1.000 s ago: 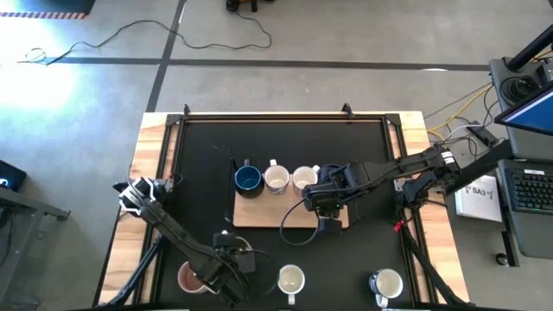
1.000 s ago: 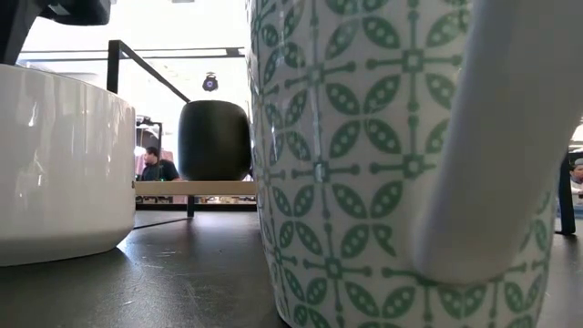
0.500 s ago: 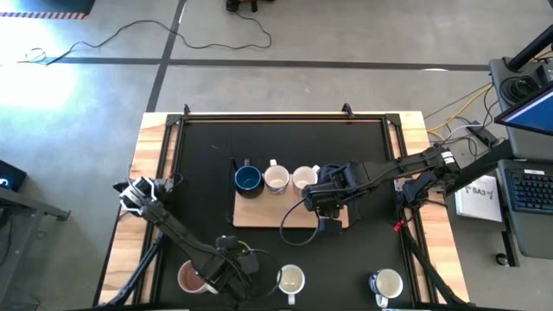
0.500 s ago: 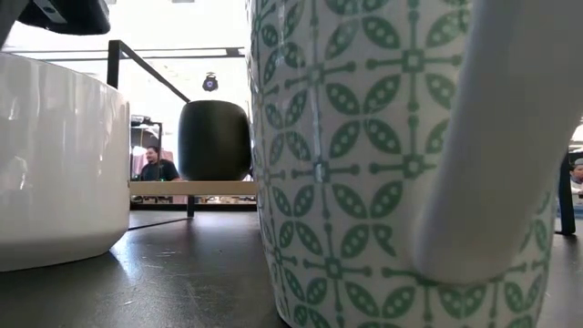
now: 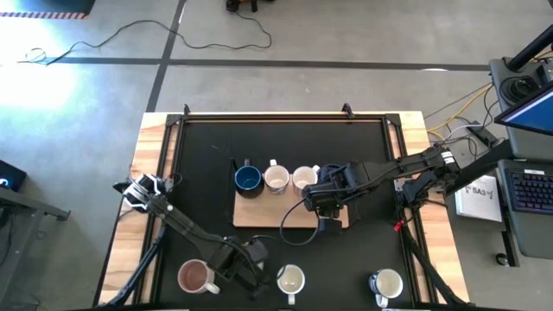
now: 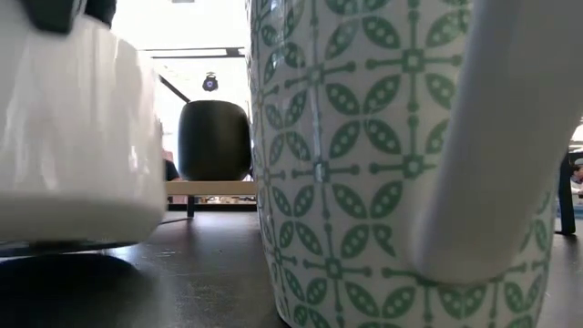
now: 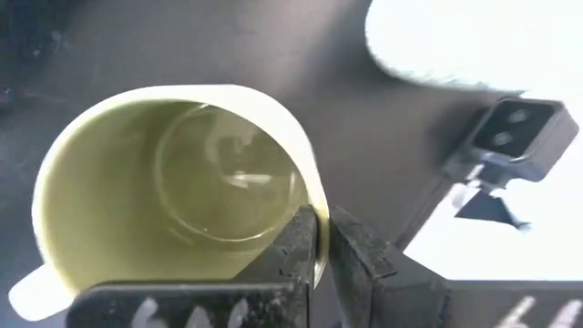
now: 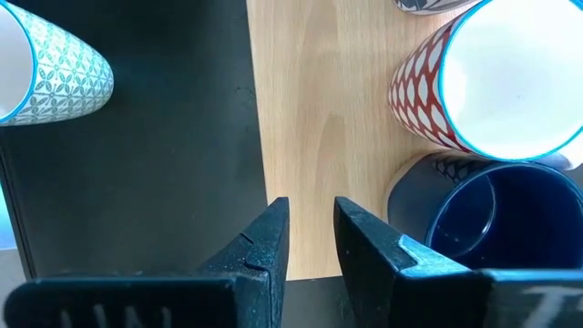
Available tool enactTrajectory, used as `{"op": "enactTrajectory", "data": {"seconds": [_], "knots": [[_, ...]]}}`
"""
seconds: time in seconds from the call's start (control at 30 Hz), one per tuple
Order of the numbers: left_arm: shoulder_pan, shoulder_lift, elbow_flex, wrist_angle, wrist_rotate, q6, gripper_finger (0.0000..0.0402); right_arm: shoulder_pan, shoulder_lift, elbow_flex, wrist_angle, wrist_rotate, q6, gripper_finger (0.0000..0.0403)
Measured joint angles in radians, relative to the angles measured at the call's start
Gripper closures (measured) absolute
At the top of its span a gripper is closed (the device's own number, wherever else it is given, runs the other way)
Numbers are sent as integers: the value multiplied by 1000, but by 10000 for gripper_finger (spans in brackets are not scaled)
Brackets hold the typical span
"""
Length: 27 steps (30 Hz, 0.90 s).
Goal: Place coffee mugs
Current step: Put the green mug on the shelf
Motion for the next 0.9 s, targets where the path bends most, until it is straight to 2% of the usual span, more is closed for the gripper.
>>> {"op": "enactTrajectory", "data": {"seconds": [0.2, 0.57, 0.9], "knots": [[-4, 0, 54, -6, -11, 105, 365, 0, 0, 0, -1, 0, -2, 330], [-25, 0, 59, -6, -11, 210, 302, 4, 0, -1, -1, 0, -3, 324], [-55, 48, 56, 6, 2, 294, 279, 4, 0, -2, 0, 0, -1, 325]]}}
